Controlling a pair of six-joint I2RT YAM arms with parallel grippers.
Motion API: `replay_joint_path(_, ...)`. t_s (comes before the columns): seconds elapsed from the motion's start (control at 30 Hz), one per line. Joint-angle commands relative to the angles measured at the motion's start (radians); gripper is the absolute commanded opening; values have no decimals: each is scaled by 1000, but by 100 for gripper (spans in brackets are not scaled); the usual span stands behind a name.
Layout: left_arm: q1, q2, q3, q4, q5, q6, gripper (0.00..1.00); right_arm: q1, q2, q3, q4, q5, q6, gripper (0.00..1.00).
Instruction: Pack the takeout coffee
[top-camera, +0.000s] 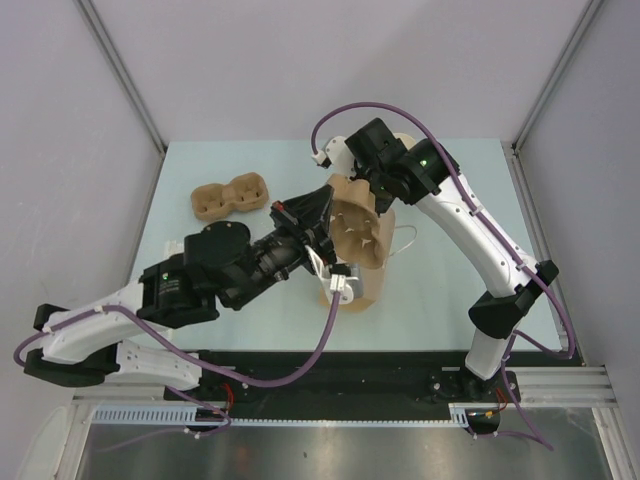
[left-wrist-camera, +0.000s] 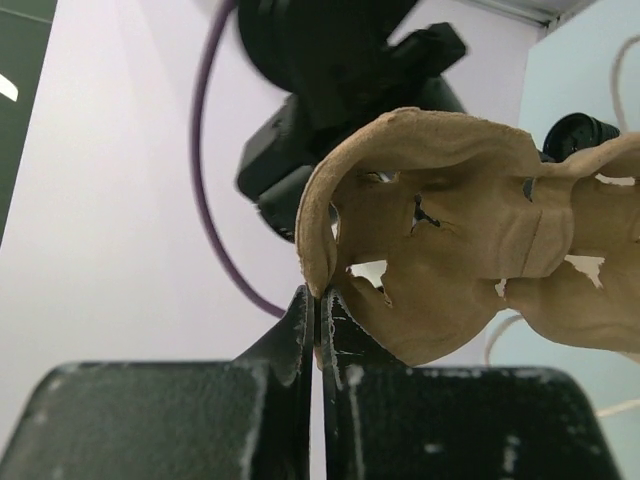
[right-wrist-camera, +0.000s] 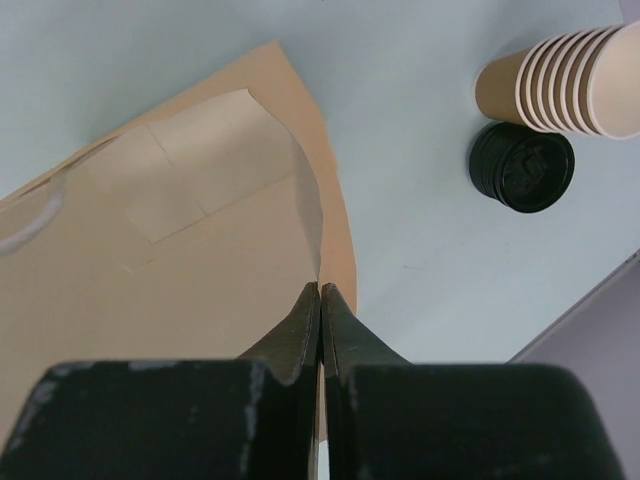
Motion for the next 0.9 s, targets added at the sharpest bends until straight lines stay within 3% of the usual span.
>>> replay_joint_path(0.0, -25, -39, -101, 76, -63, 66, 0, 5, -3, 36, -29, 1, 14, 0)
replay_joint_path(0.33, -42, -45, -195, 41, -111, 35, 0, 22, -10, 39, -32, -21, 14, 0)
replay_joint_path(0.87, -37, -14, -370, 188, -174, 88, 0, 67, -19, 46, -35, -42, 11, 0)
